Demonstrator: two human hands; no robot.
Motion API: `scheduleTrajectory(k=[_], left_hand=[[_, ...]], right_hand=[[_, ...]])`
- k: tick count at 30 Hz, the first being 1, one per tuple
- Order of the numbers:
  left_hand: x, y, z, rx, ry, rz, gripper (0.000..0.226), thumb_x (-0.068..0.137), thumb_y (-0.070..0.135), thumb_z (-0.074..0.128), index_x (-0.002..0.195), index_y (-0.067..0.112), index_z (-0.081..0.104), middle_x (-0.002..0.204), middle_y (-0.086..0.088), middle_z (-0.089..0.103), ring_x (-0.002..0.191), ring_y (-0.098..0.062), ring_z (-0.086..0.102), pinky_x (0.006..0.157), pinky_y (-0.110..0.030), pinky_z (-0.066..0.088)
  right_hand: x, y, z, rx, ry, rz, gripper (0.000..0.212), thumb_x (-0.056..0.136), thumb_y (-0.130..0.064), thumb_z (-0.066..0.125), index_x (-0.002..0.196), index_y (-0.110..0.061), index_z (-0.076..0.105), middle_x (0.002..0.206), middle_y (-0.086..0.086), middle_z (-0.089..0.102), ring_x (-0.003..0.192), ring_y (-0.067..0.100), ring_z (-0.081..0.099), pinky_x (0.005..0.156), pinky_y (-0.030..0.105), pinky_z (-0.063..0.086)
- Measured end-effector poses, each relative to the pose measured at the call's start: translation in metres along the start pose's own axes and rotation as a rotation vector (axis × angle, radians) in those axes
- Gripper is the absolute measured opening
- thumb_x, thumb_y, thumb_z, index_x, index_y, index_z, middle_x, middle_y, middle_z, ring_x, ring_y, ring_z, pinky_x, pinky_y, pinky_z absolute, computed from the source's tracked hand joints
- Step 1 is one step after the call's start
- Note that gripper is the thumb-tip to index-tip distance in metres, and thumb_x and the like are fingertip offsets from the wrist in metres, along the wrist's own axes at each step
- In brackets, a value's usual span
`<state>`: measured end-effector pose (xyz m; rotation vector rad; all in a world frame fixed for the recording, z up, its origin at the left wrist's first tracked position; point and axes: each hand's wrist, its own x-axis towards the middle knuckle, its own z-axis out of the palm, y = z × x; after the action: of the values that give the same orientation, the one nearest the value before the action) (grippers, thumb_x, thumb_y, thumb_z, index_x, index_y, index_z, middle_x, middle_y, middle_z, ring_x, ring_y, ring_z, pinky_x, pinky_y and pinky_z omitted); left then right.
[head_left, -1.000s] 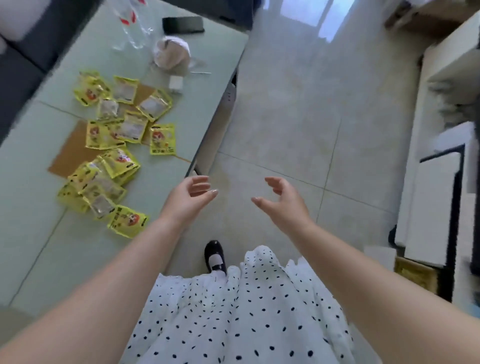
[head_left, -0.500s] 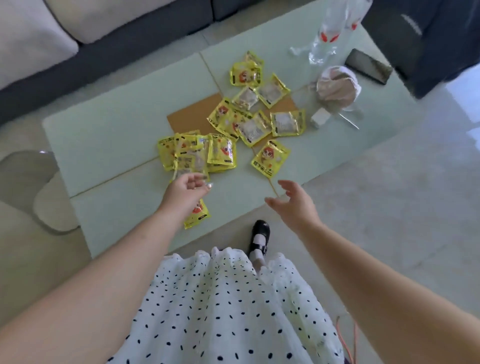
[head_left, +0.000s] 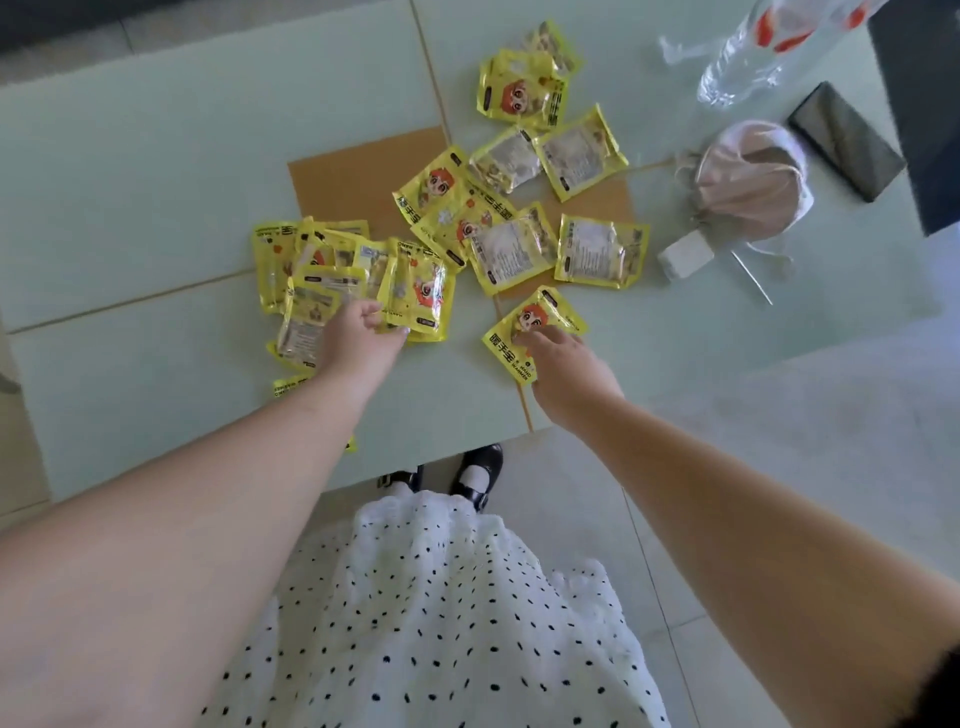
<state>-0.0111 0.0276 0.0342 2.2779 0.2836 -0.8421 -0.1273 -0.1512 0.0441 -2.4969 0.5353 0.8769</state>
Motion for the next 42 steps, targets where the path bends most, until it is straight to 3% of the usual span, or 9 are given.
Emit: scheduleTrajectory(k=[7, 11, 18, 21, 23, 29, 36, 40, 42], left_hand=[[0.058, 0.007, 0.035, 0.270, 0.126, 0.058, 0.065, 0.079, 0.035, 0.072, 0.136, 0.018, 0.045, 0.138, -0.008, 0.047, 0.128, -0.027, 0.045, 0.099, -0.036, 0.040], [0.070, 0.009, 0.051, 0.407, 0.163, 0.032, 0.078, 0.075, 0.042, 0.074, 0.141, 0.024, 0.035, 0.144, -0.008, 0.034, 0.135, -0.029, 0.033, 0.106, -0.048, 0.035], [0.078, 0.012, 0.062, 0.411, 0.172, 0.020, 0.081, 0.074, 0.032, 0.078, 0.140, 0.019, 0.032, 0.138, -0.011, 0.041, 0.126, -0.029, 0.043, 0.101, -0.042, 0.041], [0.077, 0.011, 0.061, 0.318, 0.164, 0.014, 0.063, 0.077, 0.026, 0.076, 0.130, 0.019, 0.043, 0.116, -0.006, 0.056, 0.105, -0.025, 0.056, 0.086, -0.041, 0.049], [0.076, 0.012, 0.057, 0.329, 0.171, 0.012, 0.054, 0.079, 0.025, 0.074, 0.126, 0.018, 0.048, 0.119, -0.005, 0.054, 0.108, -0.025, 0.055, 0.086, -0.035, 0.045], [0.074, 0.023, 0.063, 0.439, 0.153, 0.026, 0.080, 0.070, 0.050, 0.076, 0.132, 0.016, 0.039, 0.139, -0.008, 0.034, 0.131, -0.027, 0.035, 0.100, -0.041, 0.037], [0.085, 0.023, 0.071, 0.460, 0.143, 0.018, 0.080, 0.075, 0.034, 0.077, 0.138, 0.014, 0.032, 0.141, -0.012, 0.034, 0.130, -0.030, 0.035, 0.102, -0.037, 0.033], [0.087, 0.025, 0.054, 0.400, 0.189, 0.001, 0.065, 0.087, 0.026, 0.065, 0.140, 0.012, 0.030, 0.133, -0.008, 0.050, 0.116, -0.031, 0.051, 0.079, -0.038, 0.040], [0.089, 0.026, 0.043, 0.372, 0.216, -0.009, 0.054, 0.088, 0.029, 0.064, 0.131, 0.013, 0.037, 0.120, -0.009, 0.057, 0.096, -0.030, 0.054, 0.069, -0.037, 0.040]], right_hand=[[0.063, 0.021, 0.016, -0.269, -0.005, -0.185, 0.062, 0.089, -0.005, 0.050, 0.145, -0.021, 0.029, 0.157, 0.004, 0.021, 0.144, 0.025, 0.019, 0.113, 0.041, 0.023], [0.082, 0.024, 0.024, -0.423, 0.031, -0.281, 0.064, 0.082, -0.007, 0.056, 0.141, -0.021, 0.035, 0.147, 0.011, 0.030, 0.137, 0.030, 0.029, 0.116, 0.044, 0.021], [0.097, 0.033, 0.025, -0.537, 0.104, -0.376, 0.040, 0.082, -0.018, 0.064, 0.119, -0.015, 0.050, 0.109, 0.005, 0.056, 0.103, 0.028, 0.052, 0.091, 0.037, 0.038], [0.100, 0.039, 0.020, -0.473, -0.008, -0.350, 0.031, 0.086, -0.023, 0.060, 0.116, -0.016, 0.054, 0.113, 0.003, 0.056, 0.106, 0.025, 0.051, 0.090, 0.035, 0.035], [0.100, 0.042, 0.015, -0.413, -0.003, -0.342, 0.029, 0.088, -0.028, 0.060, 0.115, -0.017, 0.056, 0.115, 0.002, 0.055, 0.110, 0.025, 0.049, 0.091, 0.034, 0.034], [0.115, 0.041, -0.025, -0.329, 0.163, -0.361, 0.030, 0.084, -0.026, 0.065, 0.111, -0.014, 0.064, 0.138, 0.003, 0.045, 0.129, 0.027, 0.038, 0.106, 0.039, 0.028], [0.148, 0.034, -0.037, -0.430, 0.116, -0.360, 0.029, 0.084, -0.021, 0.066, 0.112, -0.010, 0.064, 0.155, 0.010, 0.024, 0.145, 0.029, 0.017, 0.118, 0.046, 0.008], [0.151, 0.029, -0.031, -0.483, 0.115, -0.334, 0.035, 0.084, -0.018, 0.065, 0.118, -0.015, 0.061, 0.142, 0.014, 0.037, 0.137, 0.033, 0.031, 0.119, 0.049, 0.007], [0.152, 0.026, -0.028, -0.475, 0.149, -0.335, 0.040, 0.083, -0.016, 0.066, 0.121, -0.013, 0.057, 0.131, 0.013, 0.044, 0.124, 0.034, 0.044, 0.117, 0.049, 0.018]])
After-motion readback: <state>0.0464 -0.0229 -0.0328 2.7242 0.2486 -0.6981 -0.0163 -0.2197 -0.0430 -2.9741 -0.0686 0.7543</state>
